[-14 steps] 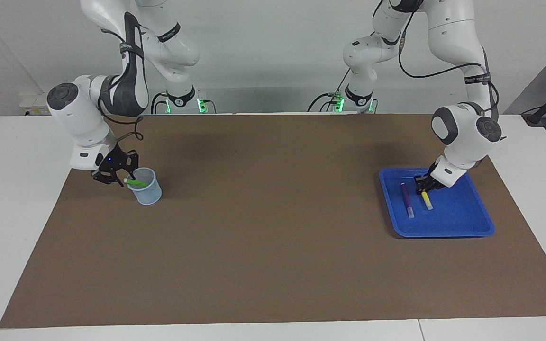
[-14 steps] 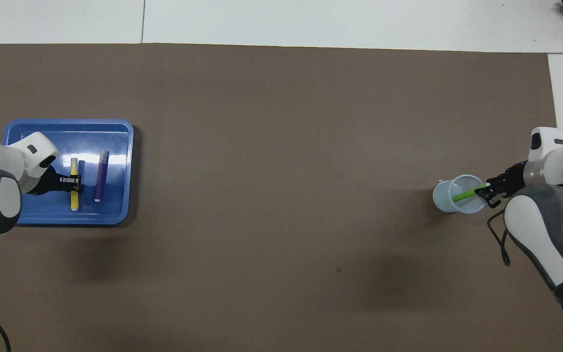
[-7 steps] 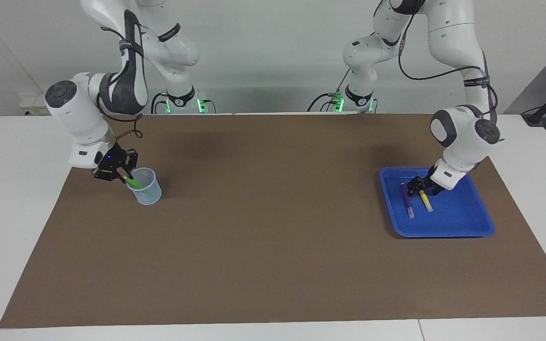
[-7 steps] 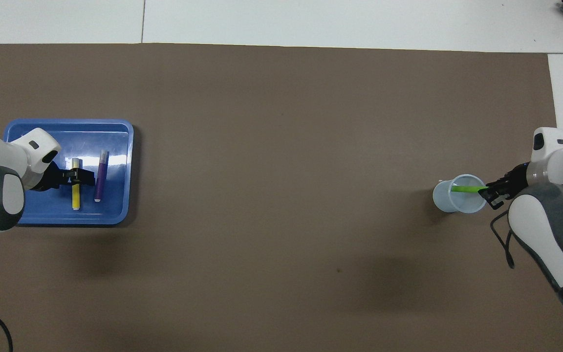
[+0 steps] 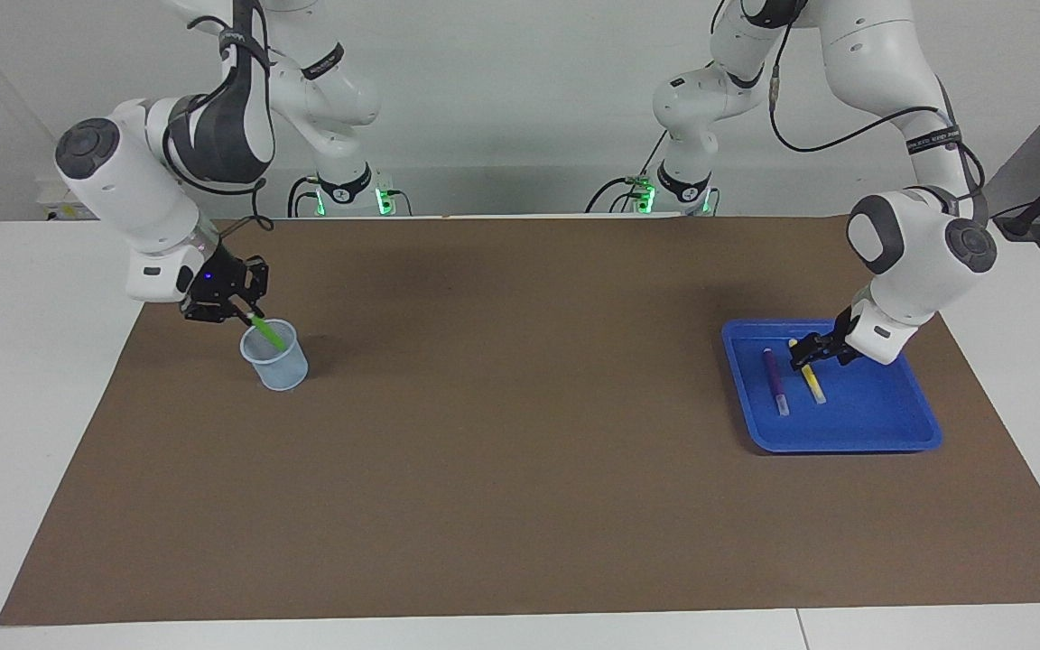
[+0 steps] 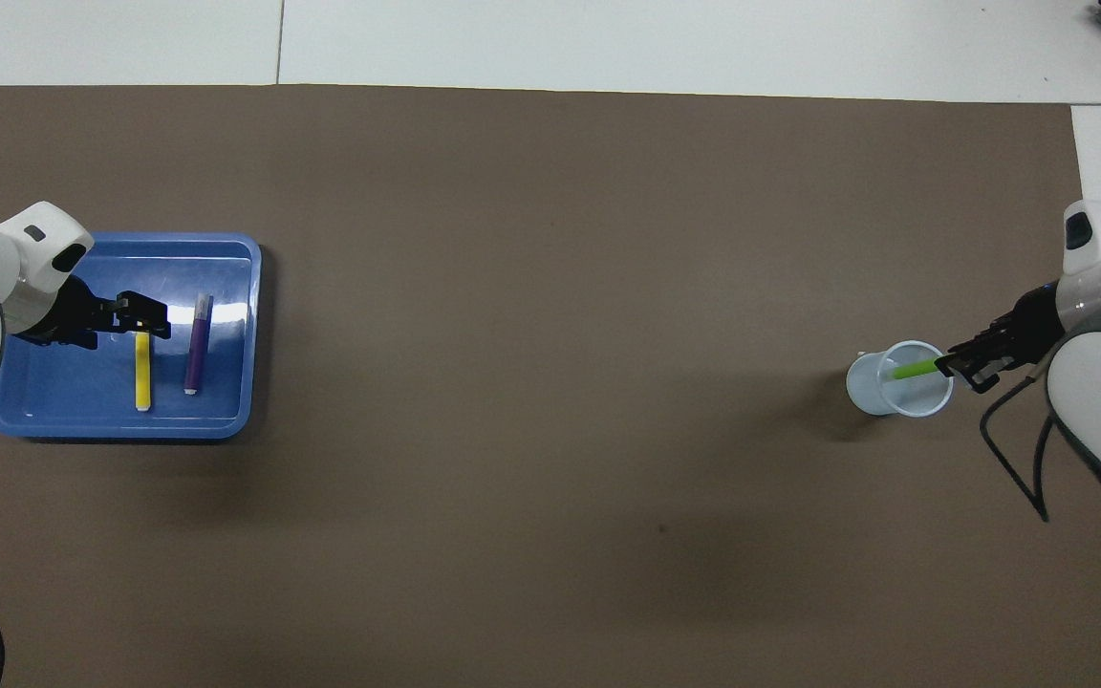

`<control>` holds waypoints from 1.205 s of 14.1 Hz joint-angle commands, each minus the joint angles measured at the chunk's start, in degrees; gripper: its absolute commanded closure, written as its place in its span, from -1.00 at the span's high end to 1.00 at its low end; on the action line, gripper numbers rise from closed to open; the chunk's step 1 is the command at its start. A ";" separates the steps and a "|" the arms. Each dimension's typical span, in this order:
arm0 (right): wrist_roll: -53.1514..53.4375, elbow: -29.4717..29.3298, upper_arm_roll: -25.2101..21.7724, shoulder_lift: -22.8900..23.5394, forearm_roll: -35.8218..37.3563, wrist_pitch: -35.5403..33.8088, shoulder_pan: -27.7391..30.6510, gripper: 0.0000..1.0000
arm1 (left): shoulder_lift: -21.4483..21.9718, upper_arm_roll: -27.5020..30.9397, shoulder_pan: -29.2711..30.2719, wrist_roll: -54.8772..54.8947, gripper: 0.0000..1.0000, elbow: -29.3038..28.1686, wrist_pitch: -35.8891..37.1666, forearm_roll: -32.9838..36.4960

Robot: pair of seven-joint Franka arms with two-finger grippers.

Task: Right arm passes pens to left for tray arrangement
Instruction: 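Release the yellow pen while the right gripper lifts the green pen, then carry the green pen toward the left gripper with the right gripper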

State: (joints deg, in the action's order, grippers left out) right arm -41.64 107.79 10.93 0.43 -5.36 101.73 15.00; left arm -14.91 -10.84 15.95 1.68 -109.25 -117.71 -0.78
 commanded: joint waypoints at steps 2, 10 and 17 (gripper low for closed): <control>4.63 -11.34 0.32 0.44 -0.79 -11.35 -2.43 -1.00 | 1.28 -1.02 -0.66 -5.18 1.00 5.70 10.54 -2.36; 31.03 -13.83 1.55 0.00 -15.45 -13.84 -8.48 -1.00 | 6.90 -2.08 -3.90 -32.92 1.00 7.92 14.44 -18.97; 59.27 -3.40 1.55 -4.20 -30.82 3.09 -17.80 -1.00 | 10.86 -2.08 -8.39 -63.41 1.00 5.73 10.07 -32.95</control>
State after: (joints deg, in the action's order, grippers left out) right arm 12.19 98.14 12.46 -0.19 -31.58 99.47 -1.62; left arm -6.81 -13.51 8.72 -53.92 -100.88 -104.98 -30.37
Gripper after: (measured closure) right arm 0.811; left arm 0.000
